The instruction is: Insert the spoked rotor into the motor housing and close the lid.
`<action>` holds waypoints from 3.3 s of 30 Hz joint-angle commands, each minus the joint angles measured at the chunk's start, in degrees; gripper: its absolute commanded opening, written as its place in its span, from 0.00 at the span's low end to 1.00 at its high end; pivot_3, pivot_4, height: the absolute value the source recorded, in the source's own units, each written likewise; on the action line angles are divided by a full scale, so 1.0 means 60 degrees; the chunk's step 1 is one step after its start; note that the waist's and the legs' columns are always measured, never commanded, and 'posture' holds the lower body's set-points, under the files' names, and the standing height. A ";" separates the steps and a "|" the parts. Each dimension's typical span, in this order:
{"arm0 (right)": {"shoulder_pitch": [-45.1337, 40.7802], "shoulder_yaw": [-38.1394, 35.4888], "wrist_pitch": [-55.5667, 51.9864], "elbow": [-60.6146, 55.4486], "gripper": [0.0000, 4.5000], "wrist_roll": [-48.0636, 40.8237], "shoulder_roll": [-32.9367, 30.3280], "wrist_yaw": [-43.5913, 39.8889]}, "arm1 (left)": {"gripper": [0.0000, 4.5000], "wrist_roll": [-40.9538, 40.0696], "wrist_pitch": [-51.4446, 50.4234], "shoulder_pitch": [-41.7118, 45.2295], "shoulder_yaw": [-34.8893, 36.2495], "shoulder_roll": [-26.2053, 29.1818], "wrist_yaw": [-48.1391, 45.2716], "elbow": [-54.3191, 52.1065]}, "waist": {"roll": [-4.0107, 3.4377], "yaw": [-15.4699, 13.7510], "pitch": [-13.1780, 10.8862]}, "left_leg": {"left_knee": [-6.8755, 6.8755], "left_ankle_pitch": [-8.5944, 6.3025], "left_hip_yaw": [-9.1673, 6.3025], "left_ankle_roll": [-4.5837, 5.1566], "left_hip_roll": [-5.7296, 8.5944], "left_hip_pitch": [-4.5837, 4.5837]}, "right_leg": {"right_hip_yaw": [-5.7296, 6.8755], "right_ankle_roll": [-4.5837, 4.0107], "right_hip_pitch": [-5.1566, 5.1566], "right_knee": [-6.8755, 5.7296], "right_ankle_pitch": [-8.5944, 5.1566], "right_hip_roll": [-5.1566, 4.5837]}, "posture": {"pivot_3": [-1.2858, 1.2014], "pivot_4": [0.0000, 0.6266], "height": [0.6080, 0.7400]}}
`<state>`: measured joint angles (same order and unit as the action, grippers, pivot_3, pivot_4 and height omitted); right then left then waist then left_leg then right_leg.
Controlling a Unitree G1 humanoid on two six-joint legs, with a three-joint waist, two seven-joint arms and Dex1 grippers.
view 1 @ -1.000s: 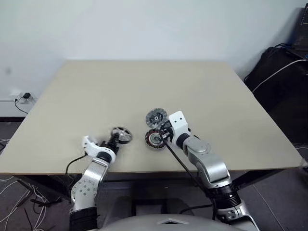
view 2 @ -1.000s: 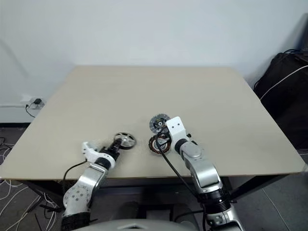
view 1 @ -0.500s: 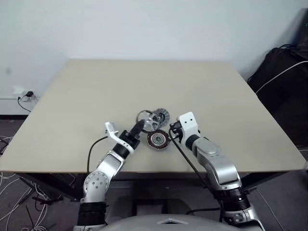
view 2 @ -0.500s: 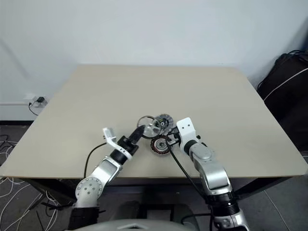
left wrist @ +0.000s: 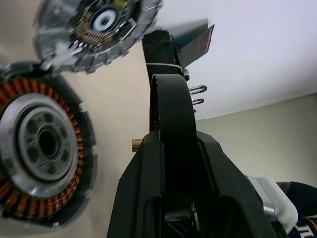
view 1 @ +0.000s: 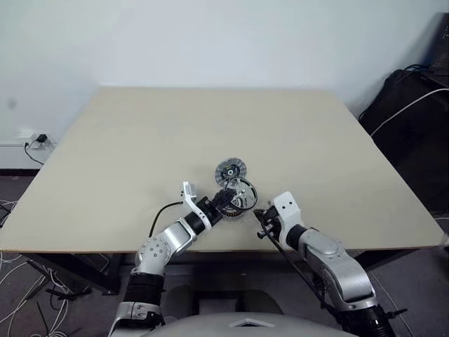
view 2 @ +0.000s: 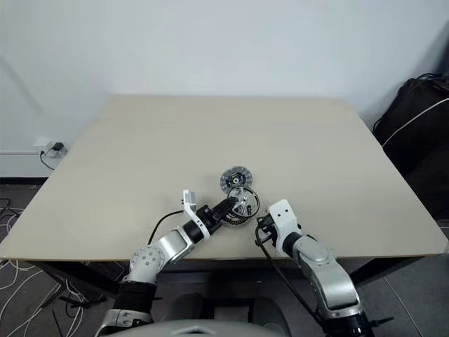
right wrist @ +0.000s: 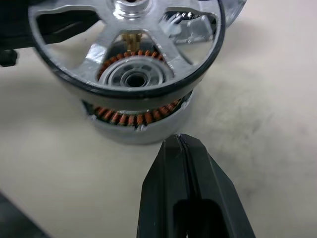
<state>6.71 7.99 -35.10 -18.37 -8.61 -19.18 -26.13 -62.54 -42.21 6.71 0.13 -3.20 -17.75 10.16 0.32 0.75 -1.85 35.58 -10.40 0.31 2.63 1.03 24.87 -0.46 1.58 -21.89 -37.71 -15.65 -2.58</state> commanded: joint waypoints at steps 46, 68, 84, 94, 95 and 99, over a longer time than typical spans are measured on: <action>-0.0153 0.0155 0.0571 -0.0054 0.00 0.0131 0.0255 0.0319 | 0.60 0.0311 0.0110 0.0219 0.0875 -0.1109 0.0535 -0.0496 | 0.0003 -0.0020 0.0000 | 0.0001 -0.0004 -0.0003 0.0005 0.0000 0.0005 | 0.0000 -0.0042 -0.0004 0.0000 0.0031 -0.0007 | 0.52 0.00 1.00; -0.2165 0.0633 0.0854 0.1356 0.00 0.0692 0.2045 0.1758 | 0.39 0.9609 0.6982 -0.2034 -0.2109 0.1602 0.1724 -0.3003 | -0.0029 -0.0012 0.0019 | -0.0046 -0.0005 0.0015 0.0002 0.0001 -0.0009 | -0.0026 -0.0046 -0.0022 -0.0001 0.0034 -0.0019 | 0.52 0.00 1.00; -0.2981 0.1105 0.0269 0.3189 0.00 0.1085 0.2270 0.1723 | 0.01 1.0158 0.7937 -0.3058 -0.2353 0.1870 0.0802 -0.2911 | -0.0044 -0.0015 0.0030 | -0.0059 -0.0001 0.0025 0.0015 0.0060 0.0053 | -0.0014 -0.0042 -0.0101 -0.0023 0.0034 -0.0080 | 0.52 0.00 1.00; -0.3597 0.1504 0.0176 0.2075 0.00 0.1252 0.1329 0.0785 | 0.01 1.0376 0.7761 -0.2749 -0.2375 0.1573 0.0863 -0.2696 | -0.0056 -0.0011 0.0051 | -0.0044 0.0002 0.0024 0.0022 0.0062 0.0015 | -0.0002 -0.0026 -0.0057 -0.0035 0.0037 -0.0078 | 0.52 0.00 1.00; -0.3804 0.1744 0.0176 0.1862 0.00 0.1393 0.0902 0.0373 | 0.01 1.0385 0.7754 -0.2697 -0.2395 0.1550 0.0839 -0.2677 | -0.0057 -0.0012 0.0051 | -0.0039 0.0003 0.0024 0.0024 0.0062 0.0015 | -0.0001 -0.0021 -0.0056 -0.0035 0.0040 -0.0078 | 0.52 0.00 1.00; -0.4469 0.2372 -0.0006 0.1492 0.04 0.1559 -0.0512 -0.1048 | 0.00 1.0413 0.7725 -0.2568 -0.2438 0.1463 0.0810 -0.2575 | -0.0053 -0.0020 0.0053 | -0.0014 0.0001 0.0021 0.0038 0.0063 0.0013 | 0.0007 -0.0009 -0.0036 -0.0029 0.0045 -0.0078 | 0.52 0.00 1.00</action>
<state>-18.81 20.93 -34.65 -7.36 0.31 -20.85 -28.98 -0.18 3.96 -9.66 -14.16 6.08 -12.62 -4.67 0.00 0.63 -1.54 35.51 -10.39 0.41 2.86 1.41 24.92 -0.40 1.53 -22.06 -37.86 -15.38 -3.04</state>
